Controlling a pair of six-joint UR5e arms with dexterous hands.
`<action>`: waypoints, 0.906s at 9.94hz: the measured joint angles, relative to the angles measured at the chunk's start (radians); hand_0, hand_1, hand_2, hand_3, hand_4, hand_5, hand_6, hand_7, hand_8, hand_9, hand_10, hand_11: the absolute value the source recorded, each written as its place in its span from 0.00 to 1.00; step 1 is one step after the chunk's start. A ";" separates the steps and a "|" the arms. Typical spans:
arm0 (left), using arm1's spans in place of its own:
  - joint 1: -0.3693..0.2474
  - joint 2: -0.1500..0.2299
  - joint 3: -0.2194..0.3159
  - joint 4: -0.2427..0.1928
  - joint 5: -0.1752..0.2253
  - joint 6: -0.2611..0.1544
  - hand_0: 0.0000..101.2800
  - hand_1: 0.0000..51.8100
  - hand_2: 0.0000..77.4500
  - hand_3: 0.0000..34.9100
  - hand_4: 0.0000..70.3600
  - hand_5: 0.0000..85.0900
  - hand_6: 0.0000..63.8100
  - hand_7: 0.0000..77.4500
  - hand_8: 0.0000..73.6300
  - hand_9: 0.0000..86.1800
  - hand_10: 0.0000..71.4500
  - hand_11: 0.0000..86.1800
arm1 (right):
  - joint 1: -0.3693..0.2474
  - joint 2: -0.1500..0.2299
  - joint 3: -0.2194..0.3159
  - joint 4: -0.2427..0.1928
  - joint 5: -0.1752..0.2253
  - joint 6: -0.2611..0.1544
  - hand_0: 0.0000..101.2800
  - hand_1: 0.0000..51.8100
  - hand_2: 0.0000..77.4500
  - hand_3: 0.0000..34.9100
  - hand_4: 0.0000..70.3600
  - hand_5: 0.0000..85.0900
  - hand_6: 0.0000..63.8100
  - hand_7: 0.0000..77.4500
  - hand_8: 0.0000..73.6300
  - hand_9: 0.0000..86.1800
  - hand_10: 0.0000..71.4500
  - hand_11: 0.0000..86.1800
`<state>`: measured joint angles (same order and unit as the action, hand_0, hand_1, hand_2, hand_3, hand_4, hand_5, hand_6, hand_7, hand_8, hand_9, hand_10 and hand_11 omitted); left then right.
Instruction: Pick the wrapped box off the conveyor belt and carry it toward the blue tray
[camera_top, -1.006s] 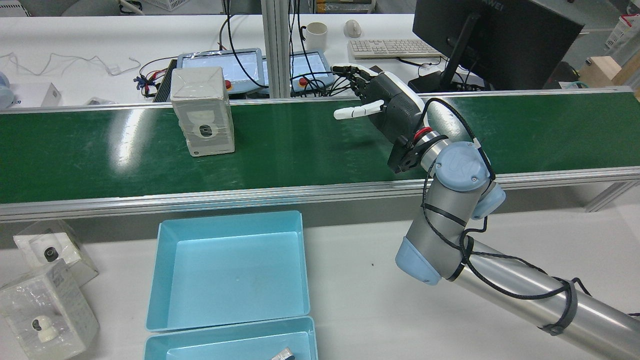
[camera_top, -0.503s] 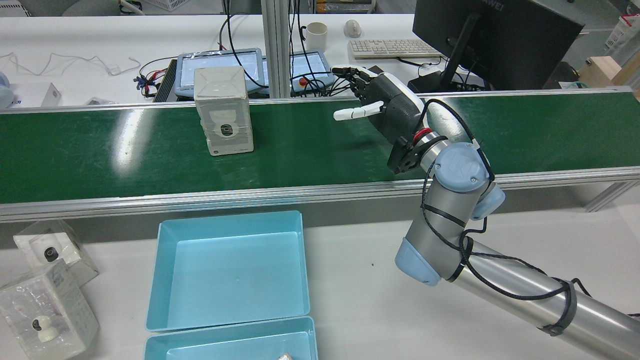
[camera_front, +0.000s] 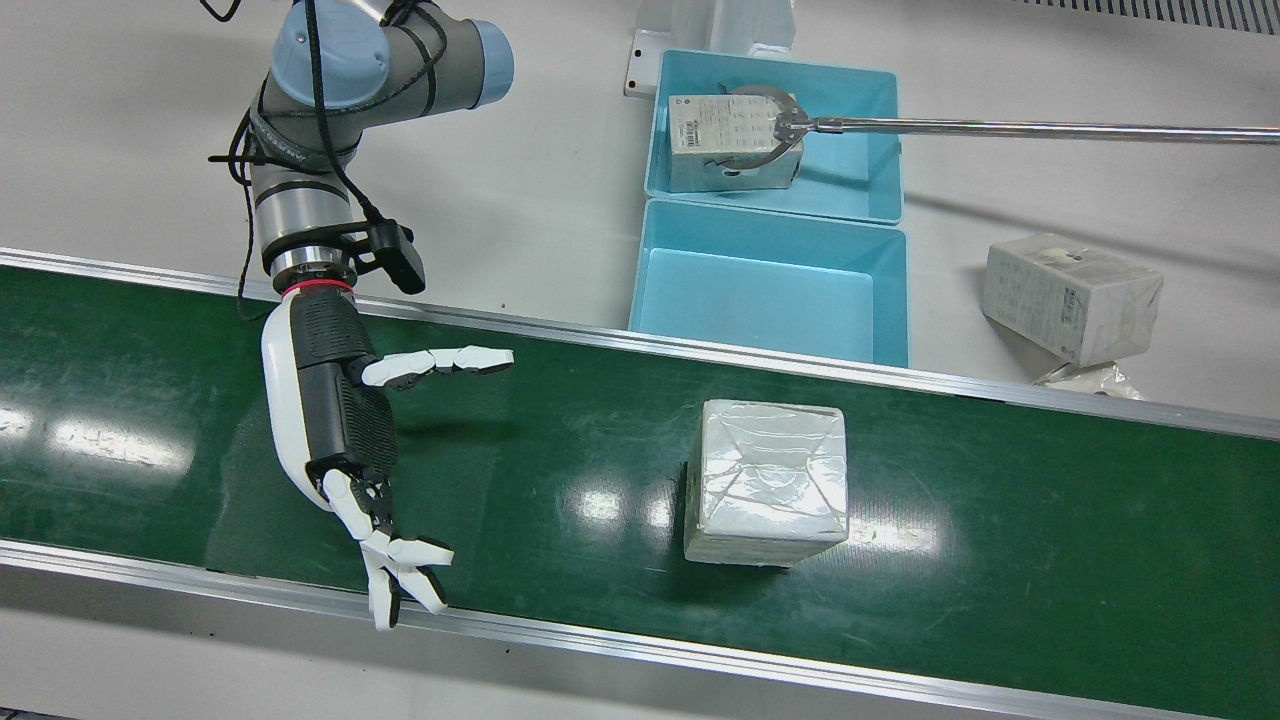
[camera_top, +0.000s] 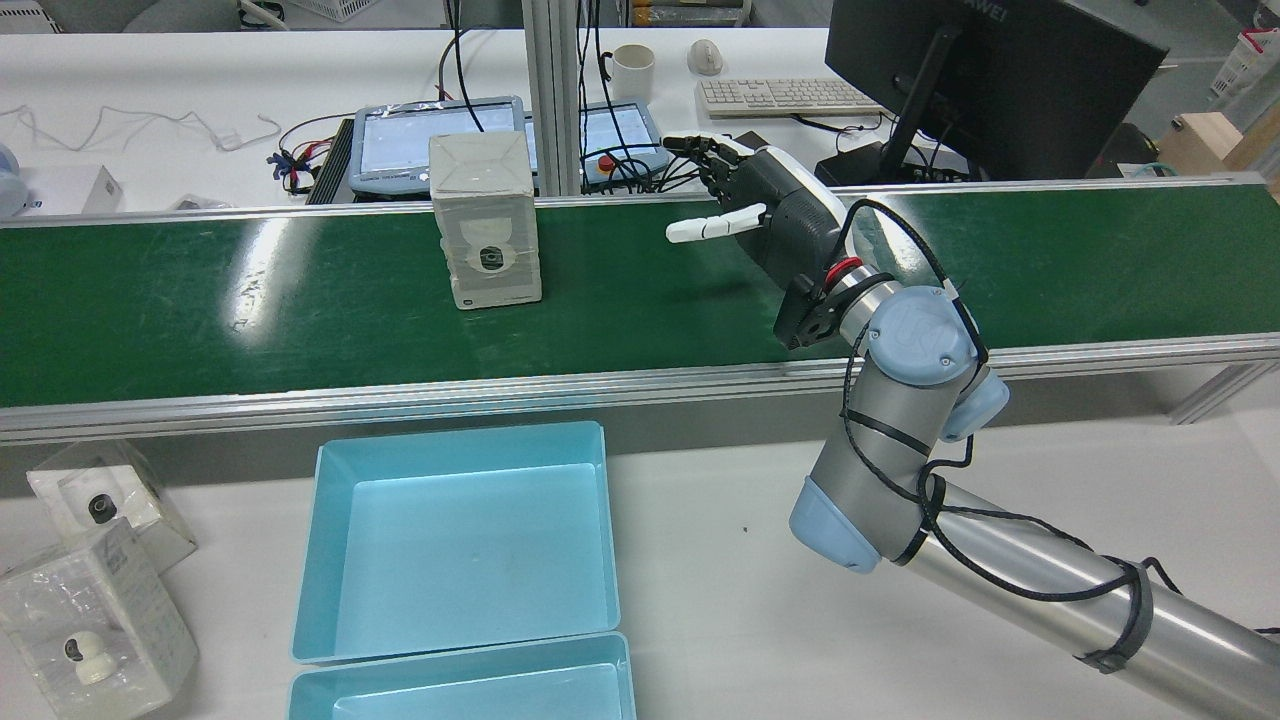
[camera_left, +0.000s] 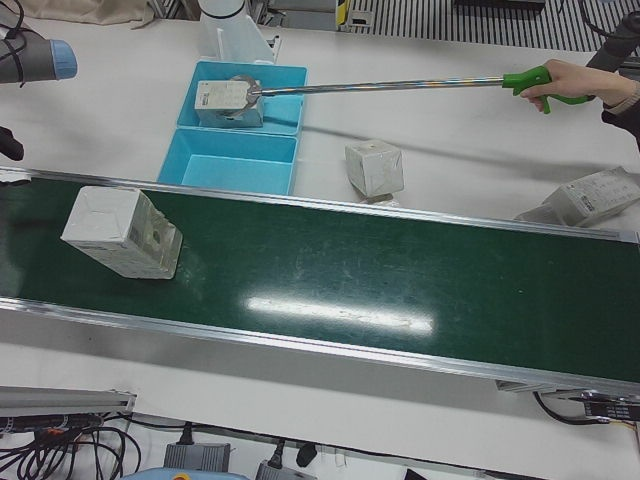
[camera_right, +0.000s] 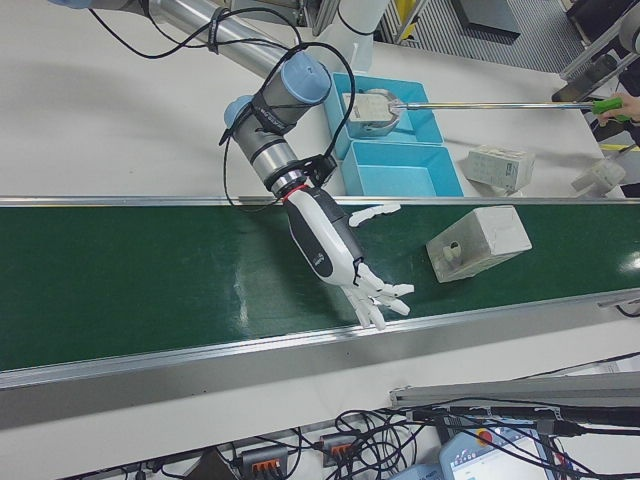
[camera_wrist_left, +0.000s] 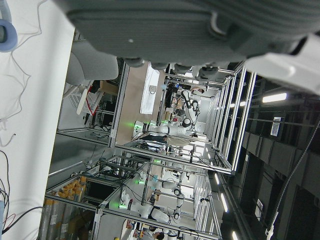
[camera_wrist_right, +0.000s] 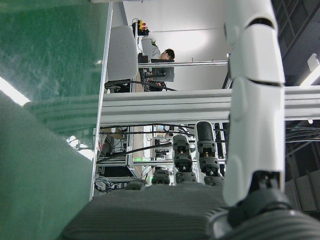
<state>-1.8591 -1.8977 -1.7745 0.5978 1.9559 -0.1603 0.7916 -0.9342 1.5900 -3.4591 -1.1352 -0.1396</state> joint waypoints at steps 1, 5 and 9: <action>0.000 0.000 0.000 0.000 0.000 0.000 0.00 0.00 0.01 0.00 0.00 0.01 0.01 0.00 0.01 0.00 0.01 0.01 | 0.000 0.000 0.000 0.000 0.000 0.000 0.48 0.31 0.15 0.00 0.18 0.31 0.09 0.09 0.01 0.04 0.00 0.01; 0.000 0.000 0.000 0.000 0.000 0.000 0.00 0.00 0.01 0.00 0.00 0.01 0.01 0.00 0.01 0.00 0.01 0.01 | -0.001 0.000 -0.001 0.000 0.000 0.000 0.48 0.31 0.15 0.00 0.19 0.31 0.10 0.11 0.02 0.04 0.00 0.01; 0.000 0.000 0.000 0.000 0.000 0.000 0.00 0.00 0.01 0.00 0.00 0.01 0.01 0.01 0.01 0.01 0.01 0.01 | -0.002 0.000 -0.001 0.000 0.000 0.000 0.48 0.31 0.15 0.00 0.19 0.31 0.10 0.11 0.02 0.04 0.00 0.01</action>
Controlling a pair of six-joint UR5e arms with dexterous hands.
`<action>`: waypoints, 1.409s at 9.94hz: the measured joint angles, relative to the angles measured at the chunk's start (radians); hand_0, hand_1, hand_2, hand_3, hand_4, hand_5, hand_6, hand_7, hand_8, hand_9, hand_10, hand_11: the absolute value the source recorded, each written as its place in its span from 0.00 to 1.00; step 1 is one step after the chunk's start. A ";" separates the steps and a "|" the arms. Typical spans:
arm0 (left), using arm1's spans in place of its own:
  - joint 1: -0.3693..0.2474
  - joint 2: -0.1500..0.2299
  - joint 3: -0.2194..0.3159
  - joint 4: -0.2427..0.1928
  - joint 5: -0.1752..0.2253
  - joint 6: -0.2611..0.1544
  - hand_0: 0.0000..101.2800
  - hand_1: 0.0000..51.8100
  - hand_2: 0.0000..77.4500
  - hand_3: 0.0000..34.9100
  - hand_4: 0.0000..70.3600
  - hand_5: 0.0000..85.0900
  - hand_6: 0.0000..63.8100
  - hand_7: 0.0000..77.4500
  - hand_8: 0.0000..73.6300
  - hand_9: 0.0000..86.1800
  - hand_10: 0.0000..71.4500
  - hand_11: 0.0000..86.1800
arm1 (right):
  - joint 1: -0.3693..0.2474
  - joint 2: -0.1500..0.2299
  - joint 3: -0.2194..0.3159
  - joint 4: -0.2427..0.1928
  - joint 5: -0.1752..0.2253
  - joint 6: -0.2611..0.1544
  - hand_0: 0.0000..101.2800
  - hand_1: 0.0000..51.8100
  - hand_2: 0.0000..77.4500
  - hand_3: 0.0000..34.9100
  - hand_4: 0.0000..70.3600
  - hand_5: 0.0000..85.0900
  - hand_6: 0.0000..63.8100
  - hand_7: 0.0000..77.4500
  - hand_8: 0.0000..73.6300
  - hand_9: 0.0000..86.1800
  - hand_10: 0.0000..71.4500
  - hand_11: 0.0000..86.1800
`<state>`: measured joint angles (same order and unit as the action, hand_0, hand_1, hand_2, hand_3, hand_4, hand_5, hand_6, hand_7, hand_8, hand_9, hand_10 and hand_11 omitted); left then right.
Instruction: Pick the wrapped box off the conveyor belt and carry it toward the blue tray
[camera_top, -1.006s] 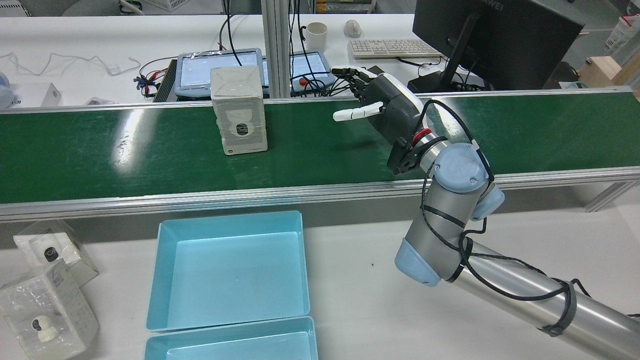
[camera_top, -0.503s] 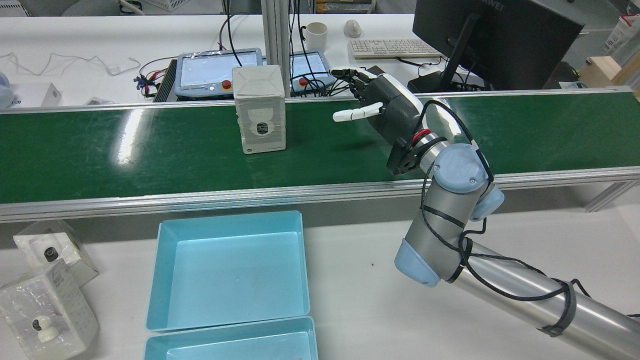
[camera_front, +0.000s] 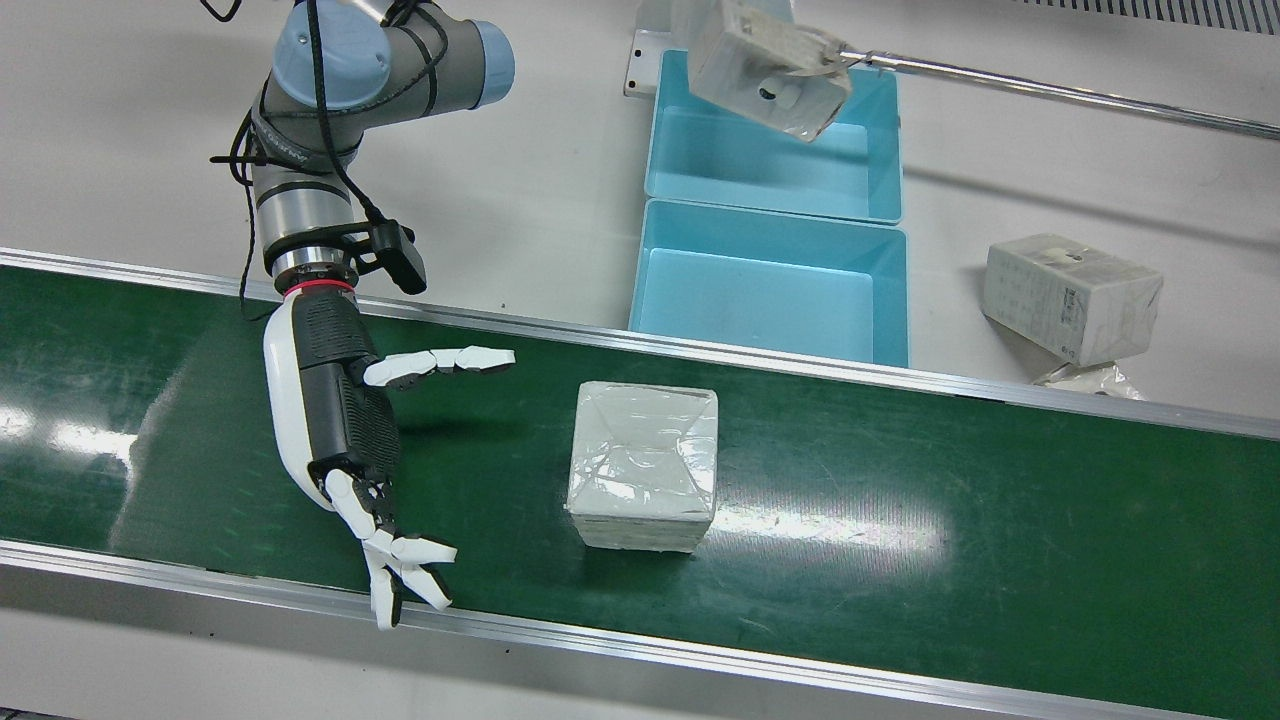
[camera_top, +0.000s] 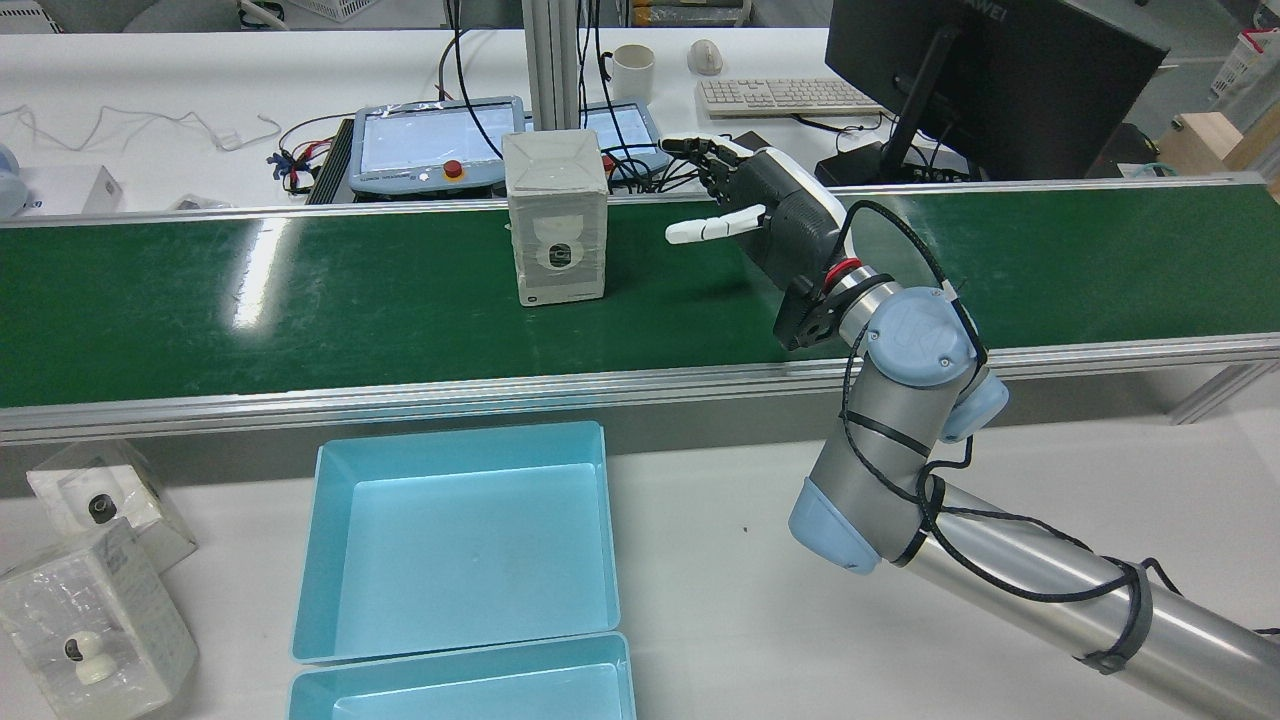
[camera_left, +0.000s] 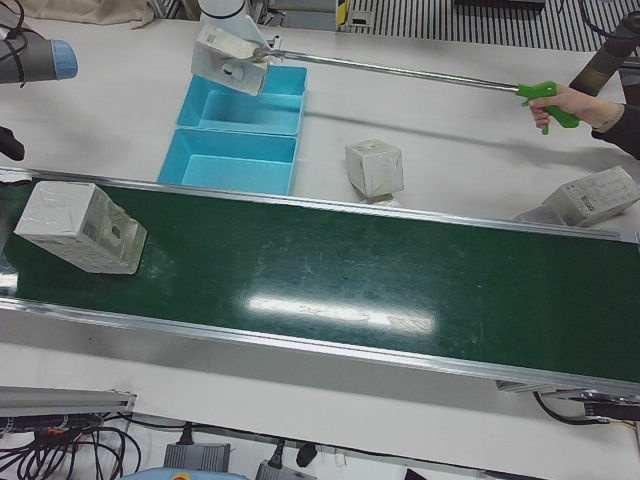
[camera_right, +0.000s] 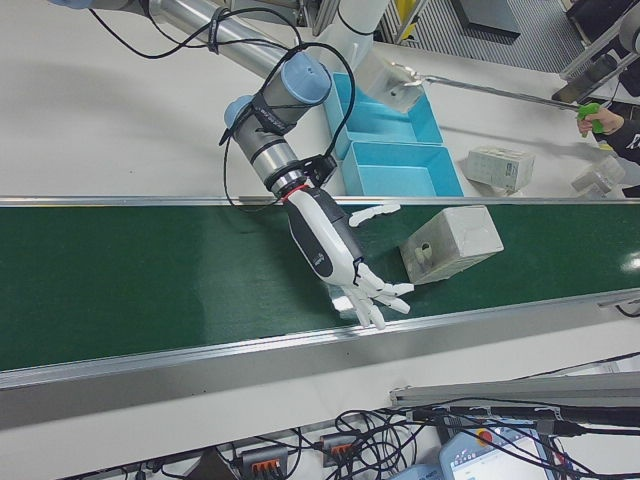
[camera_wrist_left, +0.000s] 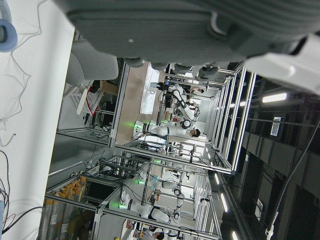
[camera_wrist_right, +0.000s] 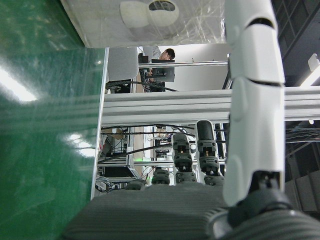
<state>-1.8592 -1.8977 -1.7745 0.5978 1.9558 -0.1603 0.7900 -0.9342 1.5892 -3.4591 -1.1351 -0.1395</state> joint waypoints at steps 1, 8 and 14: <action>0.000 0.000 0.000 0.000 0.000 0.000 0.00 0.00 0.01 0.00 0.00 0.01 0.01 0.00 0.01 0.01 0.01 0.01 | 0.000 0.000 0.000 0.000 0.000 0.000 0.48 0.31 0.15 0.00 0.19 0.31 0.10 0.11 0.02 0.04 0.00 0.01; 0.000 0.000 0.000 0.000 0.000 0.000 0.00 0.00 0.01 0.00 0.00 0.01 0.01 0.00 0.01 0.00 0.01 0.01 | -0.009 0.001 -0.007 0.002 0.001 0.000 0.48 0.31 0.15 0.00 0.19 0.31 0.10 0.11 0.02 0.04 0.00 0.01; 0.000 0.000 0.000 0.000 0.000 0.000 0.00 0.00 0.01 0.00 0.00 0.01 0.01 0.01 0.01 0.00 0.00 0.01 | -0.013 0.004 -0.027 0.004 0.003 0.001 0.48 0.31 0.15 0.00 0.19 0.31 0.10 0.11 0.02 0.04 0.00 0.01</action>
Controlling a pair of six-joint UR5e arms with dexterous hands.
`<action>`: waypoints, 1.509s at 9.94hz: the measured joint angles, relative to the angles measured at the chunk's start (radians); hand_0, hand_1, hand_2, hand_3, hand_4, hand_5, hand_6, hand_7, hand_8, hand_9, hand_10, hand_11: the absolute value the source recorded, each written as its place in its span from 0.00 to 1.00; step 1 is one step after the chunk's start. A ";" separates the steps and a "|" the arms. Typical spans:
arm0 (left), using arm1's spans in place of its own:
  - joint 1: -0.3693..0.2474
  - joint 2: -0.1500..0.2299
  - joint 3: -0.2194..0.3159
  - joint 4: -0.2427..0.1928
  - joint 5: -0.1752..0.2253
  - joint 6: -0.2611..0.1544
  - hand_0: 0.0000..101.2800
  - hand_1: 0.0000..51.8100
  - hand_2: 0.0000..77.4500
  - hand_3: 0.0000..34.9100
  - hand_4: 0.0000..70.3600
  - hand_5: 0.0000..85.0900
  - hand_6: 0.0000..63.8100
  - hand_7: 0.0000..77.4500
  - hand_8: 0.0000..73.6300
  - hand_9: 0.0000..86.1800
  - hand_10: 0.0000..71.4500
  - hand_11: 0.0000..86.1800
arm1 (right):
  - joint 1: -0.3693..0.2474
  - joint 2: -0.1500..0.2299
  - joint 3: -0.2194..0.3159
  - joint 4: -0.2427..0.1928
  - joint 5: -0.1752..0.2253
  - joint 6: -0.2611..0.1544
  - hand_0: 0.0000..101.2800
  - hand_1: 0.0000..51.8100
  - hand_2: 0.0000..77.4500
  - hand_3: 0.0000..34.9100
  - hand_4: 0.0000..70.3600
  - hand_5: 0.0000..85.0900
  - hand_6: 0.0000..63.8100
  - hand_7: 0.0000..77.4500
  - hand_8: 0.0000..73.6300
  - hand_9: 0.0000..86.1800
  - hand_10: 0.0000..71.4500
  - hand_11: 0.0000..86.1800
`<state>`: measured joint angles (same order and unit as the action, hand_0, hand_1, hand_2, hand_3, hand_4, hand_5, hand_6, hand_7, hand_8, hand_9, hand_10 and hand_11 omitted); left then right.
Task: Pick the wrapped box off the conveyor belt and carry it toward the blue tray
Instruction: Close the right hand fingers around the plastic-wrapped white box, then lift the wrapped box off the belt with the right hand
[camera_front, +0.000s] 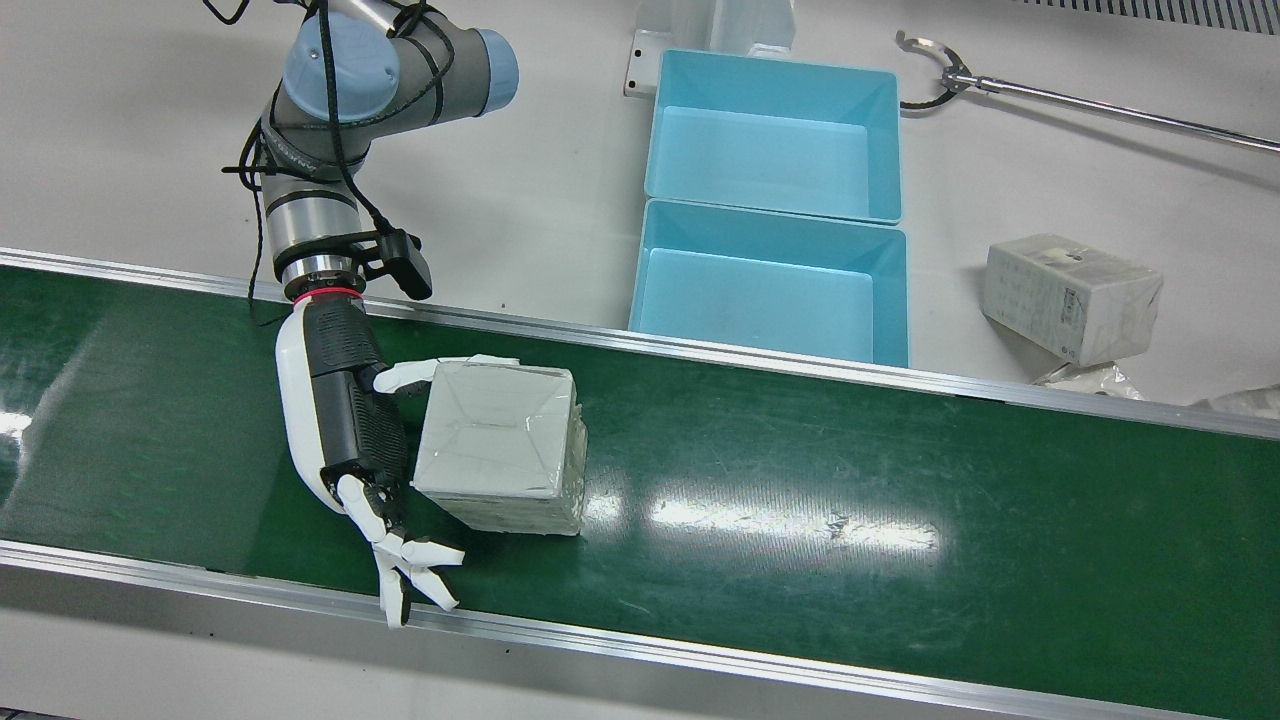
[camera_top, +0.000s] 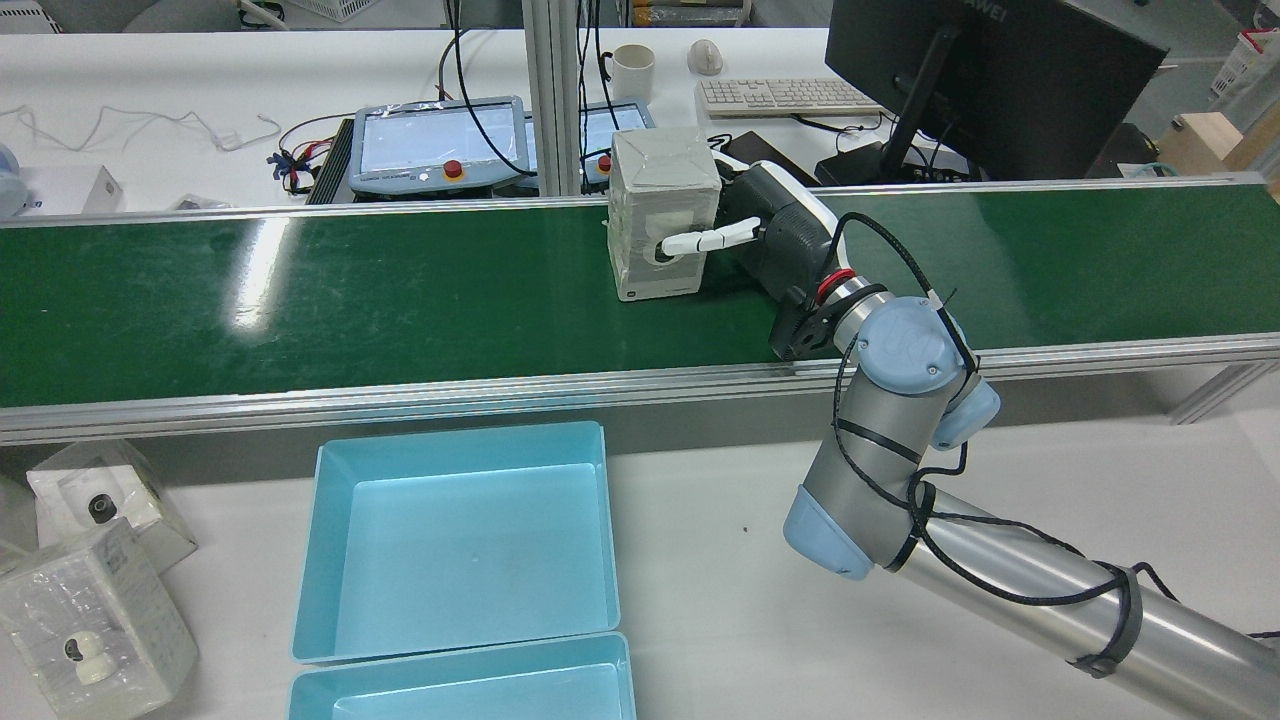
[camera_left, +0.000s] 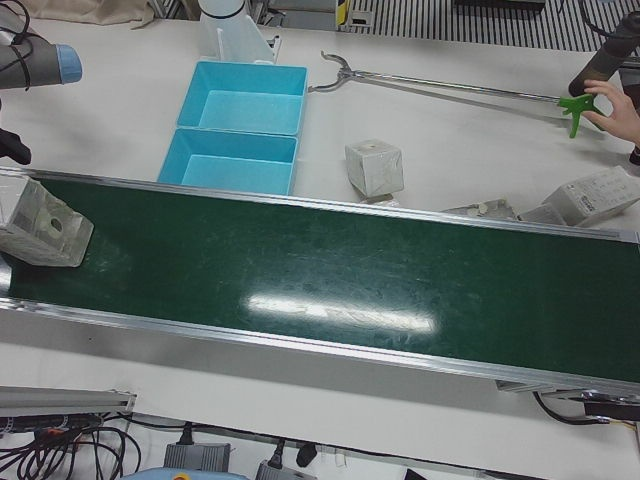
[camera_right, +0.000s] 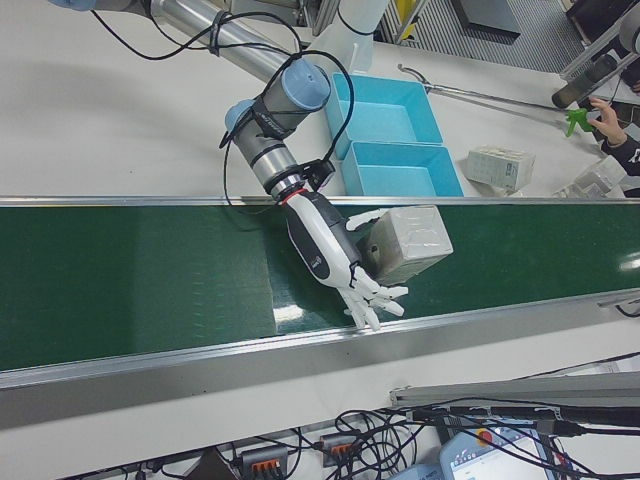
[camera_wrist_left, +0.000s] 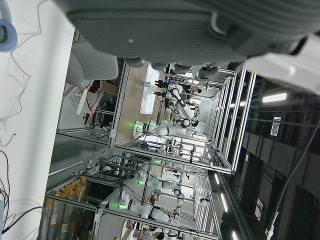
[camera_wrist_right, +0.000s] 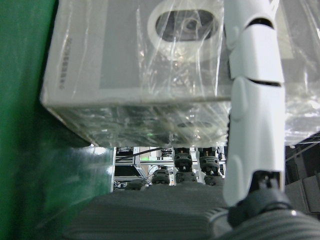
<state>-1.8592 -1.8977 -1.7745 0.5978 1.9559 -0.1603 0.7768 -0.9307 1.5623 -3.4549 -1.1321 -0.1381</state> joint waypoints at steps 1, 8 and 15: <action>0.000 0.000 0.000 0.000 0.000 0.000 0.00 0.00 0.01 0.00 0.00 0.01 0.01 0.01 0.01 0.01 0.01 0.01 | -0.001 0.001 -0.001 0.000 0.000 0.000 0.48 0.31 0.15 0.00 0.19 0.31 0.10 0.11 0.02 0.04 0.00 0.01; 0.000 0.000 0.000 0.000 0.000 0.000 0.00 0.00 0.01 0.00 0.00 0.01 0.01 0.01 0.01 0.00 0.01 0.01 | -0.002 0.034 -0.009 -0.013 -0.004 -0.002 0.58 0.34 0.34 0.00 0.29 0.56 0.43 0.38 0.39 0.37 0.20 0.02; 0.000 0.000 0.000 0.000 0.000 0.000 0.00 0.00 0.01 0.00 0.00 0.01 0.01 0.01 0.01 0.00 0.01 0.01 | -0.093 0.251 0.132 -0.248 -0.103 0.001 0.60 0.18 0.37 0.01 0.53 0.79 0.68 0.55 0.66 0.50 0.52 0.45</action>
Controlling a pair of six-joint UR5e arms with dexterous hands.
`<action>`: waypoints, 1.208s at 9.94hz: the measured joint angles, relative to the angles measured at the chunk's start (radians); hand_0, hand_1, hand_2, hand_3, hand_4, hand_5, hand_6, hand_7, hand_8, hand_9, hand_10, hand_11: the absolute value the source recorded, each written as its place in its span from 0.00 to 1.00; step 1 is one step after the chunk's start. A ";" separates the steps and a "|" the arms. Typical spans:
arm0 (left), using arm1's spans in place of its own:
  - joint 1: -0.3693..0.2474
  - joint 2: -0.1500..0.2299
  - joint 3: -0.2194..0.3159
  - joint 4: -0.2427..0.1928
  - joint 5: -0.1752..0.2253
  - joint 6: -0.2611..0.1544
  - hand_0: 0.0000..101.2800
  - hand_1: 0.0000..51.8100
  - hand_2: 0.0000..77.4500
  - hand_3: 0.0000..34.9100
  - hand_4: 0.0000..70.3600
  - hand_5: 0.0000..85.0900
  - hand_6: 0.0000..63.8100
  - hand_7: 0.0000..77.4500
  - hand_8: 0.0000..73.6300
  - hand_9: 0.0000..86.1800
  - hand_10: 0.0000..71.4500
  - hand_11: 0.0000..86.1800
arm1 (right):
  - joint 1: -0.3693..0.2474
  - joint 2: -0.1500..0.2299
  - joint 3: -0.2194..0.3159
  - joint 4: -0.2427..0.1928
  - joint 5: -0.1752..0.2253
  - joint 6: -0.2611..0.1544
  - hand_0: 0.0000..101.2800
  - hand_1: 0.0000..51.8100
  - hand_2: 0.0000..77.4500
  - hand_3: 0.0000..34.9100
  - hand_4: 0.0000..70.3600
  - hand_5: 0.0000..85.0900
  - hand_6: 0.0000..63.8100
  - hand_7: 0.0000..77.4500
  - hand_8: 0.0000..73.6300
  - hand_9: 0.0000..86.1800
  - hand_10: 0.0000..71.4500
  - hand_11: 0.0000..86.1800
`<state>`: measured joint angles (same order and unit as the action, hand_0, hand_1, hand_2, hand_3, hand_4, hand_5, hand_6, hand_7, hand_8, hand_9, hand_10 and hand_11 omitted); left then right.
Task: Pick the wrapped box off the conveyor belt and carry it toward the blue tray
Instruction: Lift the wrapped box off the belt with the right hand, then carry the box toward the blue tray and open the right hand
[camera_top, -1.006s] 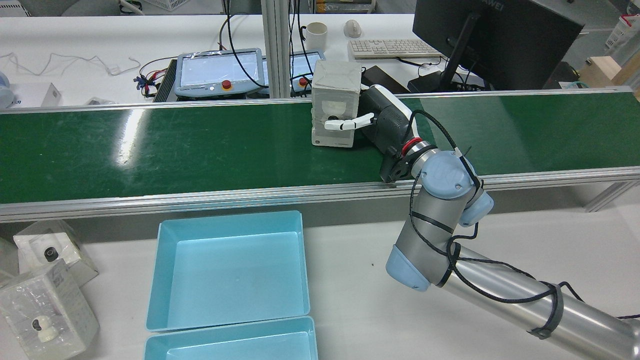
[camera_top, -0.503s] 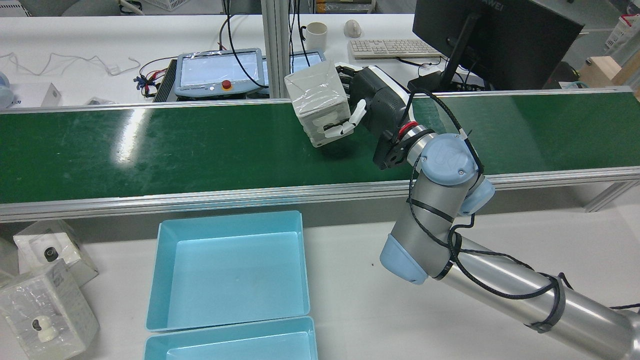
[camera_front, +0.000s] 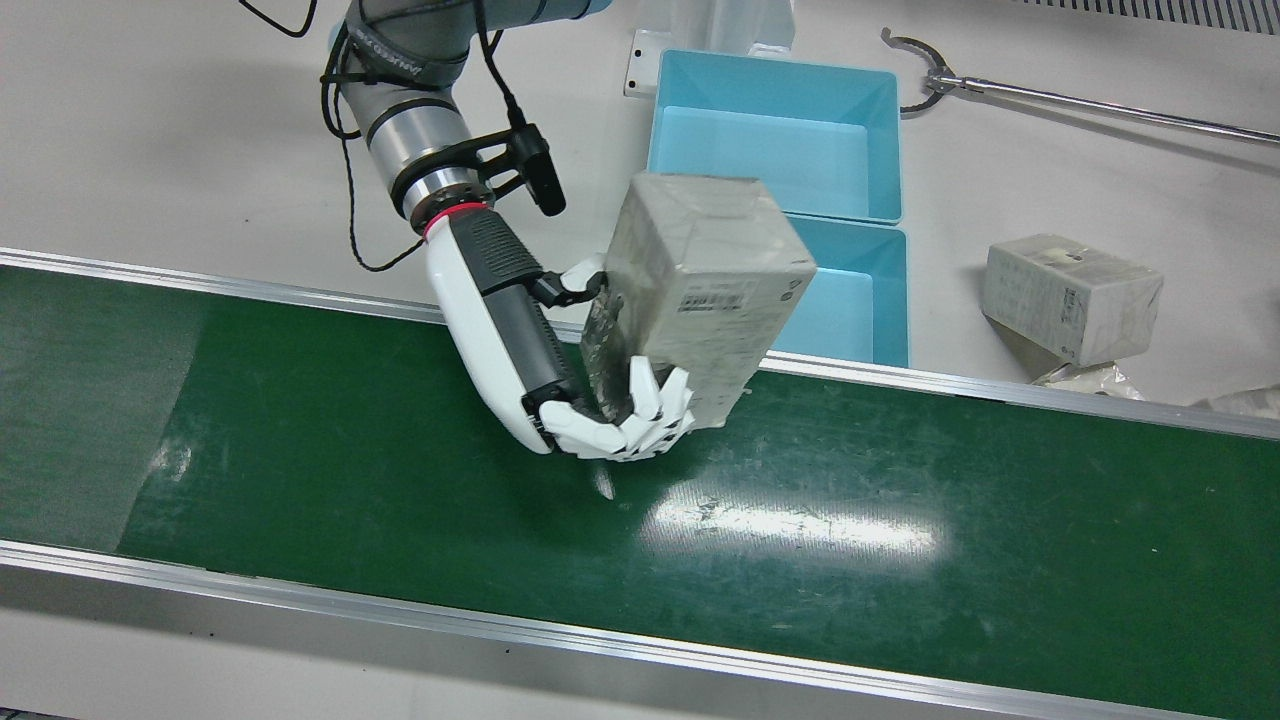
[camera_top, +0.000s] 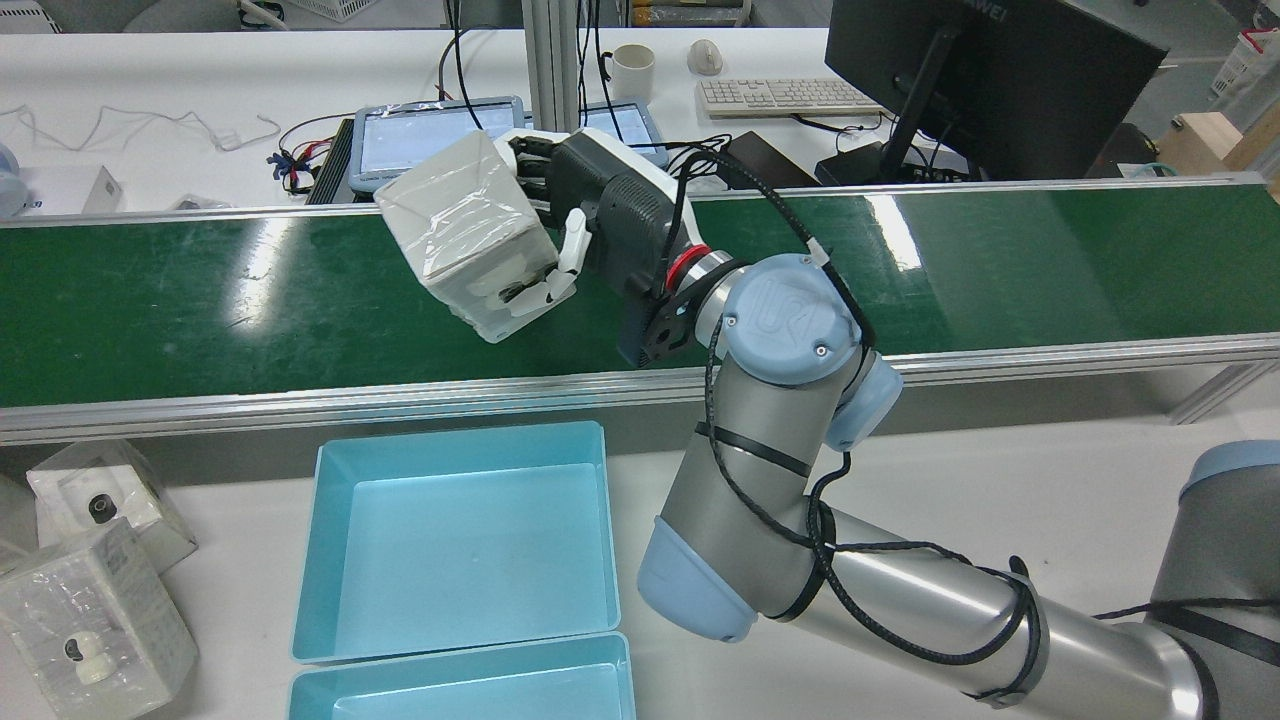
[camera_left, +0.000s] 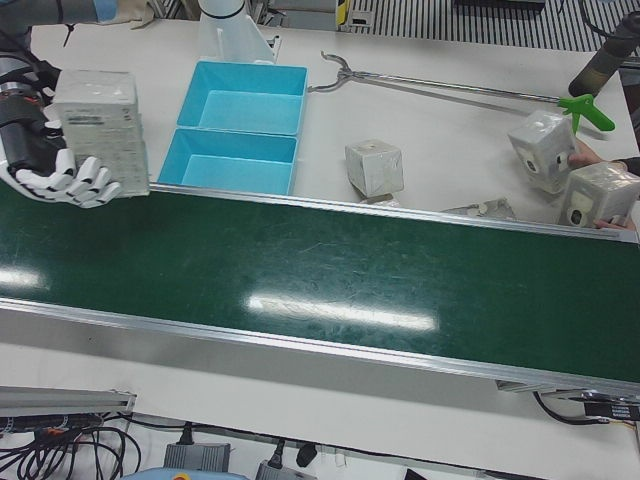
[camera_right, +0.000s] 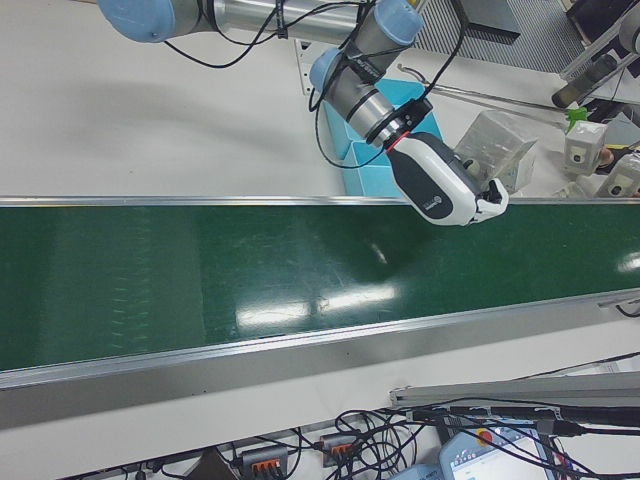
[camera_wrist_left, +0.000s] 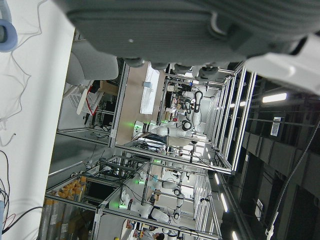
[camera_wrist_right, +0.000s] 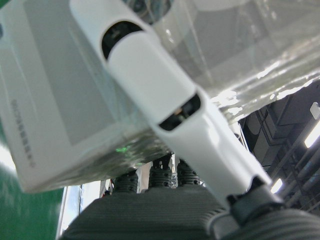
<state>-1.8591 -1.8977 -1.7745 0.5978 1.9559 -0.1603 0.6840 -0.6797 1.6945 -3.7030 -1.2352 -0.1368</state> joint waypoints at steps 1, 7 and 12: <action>0.000 0.000 0.000 0.000 0.000 0.000 0.00 0.00 0.01 0.00 0.00 0.01 0.01 0.01 0.01 0.01 0.01 0.01 | -0.031 0.029 0.003 -0.020 -0.001 0.001 0.60 0.18 0.37 0.01 0.53 0.79 0.68 0.55 0.67 0.50 0.52 0.45; 0.000 0.000 0.000 0.000 0.000 0.000 0.00 0.00 0.01 0.00 0.00 0.01 0.01 0.00 0.01 0.00 0.00 0.01 | -0.099 0.063 0.055 -0.136 0.003 0.098 0.60 0.03 0.41 0.01 0.53 0.79 0.68 0.55 0.67 0.50 0.52 0.45; 0.000 0.000 0.000 0.000 0.000 0.000 0.00 0.00 0.01 0.00 0.00 0.01 0.01 0.00 0.01 0.00 0.01 0.01 | -0.181 0.019 0.164 -0.161 0.043 0.115 0.60 0.02 0.42 0.02 0.49 0.84 0.68 0.57 0.52 0.60 0.53 0.46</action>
<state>-1.8592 -1.8977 -1.7745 0.5978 1.9559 -0.1603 0.5034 -0.6605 1.8584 -3.8645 -1.1924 -0.0218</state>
